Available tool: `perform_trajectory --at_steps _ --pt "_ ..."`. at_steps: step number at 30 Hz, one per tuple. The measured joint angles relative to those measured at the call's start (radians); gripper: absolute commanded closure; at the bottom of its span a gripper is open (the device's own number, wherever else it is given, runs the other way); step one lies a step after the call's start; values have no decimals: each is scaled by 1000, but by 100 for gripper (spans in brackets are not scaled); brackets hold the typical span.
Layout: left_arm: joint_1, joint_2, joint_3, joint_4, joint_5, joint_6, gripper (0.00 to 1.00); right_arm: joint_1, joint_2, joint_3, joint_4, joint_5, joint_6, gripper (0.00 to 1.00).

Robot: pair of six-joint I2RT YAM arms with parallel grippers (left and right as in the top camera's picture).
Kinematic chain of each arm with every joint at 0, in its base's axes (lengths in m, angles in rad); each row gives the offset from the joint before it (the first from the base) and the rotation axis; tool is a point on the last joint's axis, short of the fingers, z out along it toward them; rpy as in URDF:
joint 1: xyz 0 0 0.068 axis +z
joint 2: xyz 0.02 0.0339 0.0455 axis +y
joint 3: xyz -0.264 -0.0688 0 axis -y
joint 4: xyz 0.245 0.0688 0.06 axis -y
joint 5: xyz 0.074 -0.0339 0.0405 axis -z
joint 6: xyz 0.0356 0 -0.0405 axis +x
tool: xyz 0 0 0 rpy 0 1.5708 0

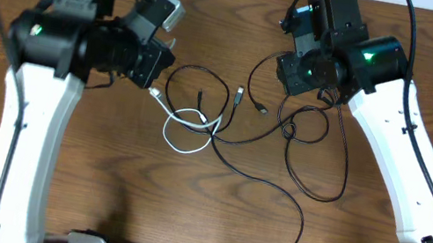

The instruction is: Untangle cables

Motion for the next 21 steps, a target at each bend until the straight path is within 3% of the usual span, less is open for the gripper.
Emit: perform_trajectory --at_steps 11,21 --pt "0 -174 0 5 37 0 93 0 0 0 -4 0 0 50" --pt "0 -67 0 13 21 0 93 0 0 0 -9 0 0 51"
